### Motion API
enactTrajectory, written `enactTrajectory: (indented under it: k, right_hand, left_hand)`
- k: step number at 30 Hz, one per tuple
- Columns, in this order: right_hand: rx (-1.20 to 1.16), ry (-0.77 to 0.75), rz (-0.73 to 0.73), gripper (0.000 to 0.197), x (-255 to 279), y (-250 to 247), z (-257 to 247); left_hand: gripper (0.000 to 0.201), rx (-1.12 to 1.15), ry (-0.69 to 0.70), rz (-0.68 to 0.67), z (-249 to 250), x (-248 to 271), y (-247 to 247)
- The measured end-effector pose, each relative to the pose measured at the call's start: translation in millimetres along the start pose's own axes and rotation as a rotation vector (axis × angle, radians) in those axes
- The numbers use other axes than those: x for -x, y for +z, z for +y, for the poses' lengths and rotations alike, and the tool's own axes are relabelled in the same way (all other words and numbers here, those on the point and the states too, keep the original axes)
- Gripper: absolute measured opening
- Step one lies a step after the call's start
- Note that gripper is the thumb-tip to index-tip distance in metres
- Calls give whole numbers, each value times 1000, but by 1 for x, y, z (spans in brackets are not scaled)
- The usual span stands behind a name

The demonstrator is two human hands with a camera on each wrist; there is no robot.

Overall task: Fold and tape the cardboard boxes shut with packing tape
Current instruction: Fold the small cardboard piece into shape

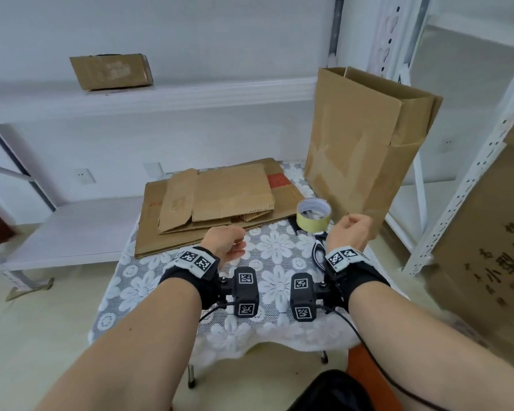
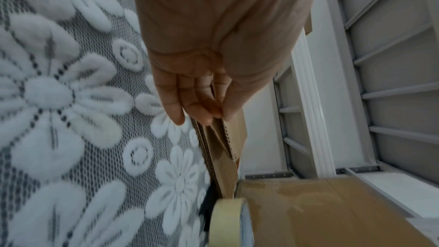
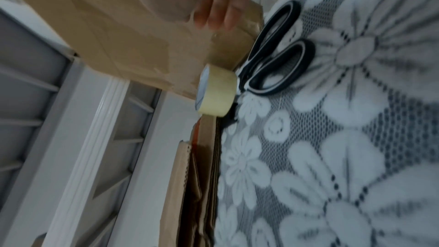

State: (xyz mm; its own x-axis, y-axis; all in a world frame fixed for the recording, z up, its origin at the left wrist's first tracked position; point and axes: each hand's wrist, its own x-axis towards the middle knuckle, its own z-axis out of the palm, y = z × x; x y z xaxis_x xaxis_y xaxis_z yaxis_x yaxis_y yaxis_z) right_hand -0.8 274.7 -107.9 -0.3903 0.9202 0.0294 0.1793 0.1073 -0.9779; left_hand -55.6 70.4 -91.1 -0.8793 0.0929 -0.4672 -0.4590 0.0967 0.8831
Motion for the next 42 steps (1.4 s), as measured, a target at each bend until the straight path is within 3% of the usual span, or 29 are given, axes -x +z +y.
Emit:
enactTrajectory:
  k: [6, 9, 16, 19, 22, 26, 31, 35, 38, 42]
  right_hand:
    - [132, -102, -294, 27, 22, 36, -20]
    - [182, -161, -436, 24, 26, 58, -28]
    - [404, -447, -545, 11, 19, 105, -35]
    - [633, -478, -588, 33, 16, 116, -31]
    - [704, -436, -602, 56, 15, 120, -27]
    - [628, -397, -616, 72, 12, 126, -17]
    - [469, -373, -623, 82, 14, 128, -10]
    - [221, -266, -579, 88, 20, 119, -18]
    - [66, -210, -524, 74, 24, 112, -28]
    - [33, -303, -464, 38, 32, 107, -38]
  left_hand:
    - [9, 111, -43, 77, -6, -10, -44]
    - [5, 215, -86, 94, -6, -14, -62]
    - [16, 446, -128, 86, 11, -34, -81]
    - [27, 484, -127, 105, 17, -48, -76]
    - [35, 537, -157, 128, 19, -61, -67]
    - [12, 719, -187, 79, 19, -68, -53]
    - [31, 755, -140, 79, 21, -66, -46]
    - [26, 807, -96, 37, 26, -50, -46]
    - [10, 799, -67, -16, 32, -34, -47]
    - [26, 823, -16, -44, 40, -13, -47]
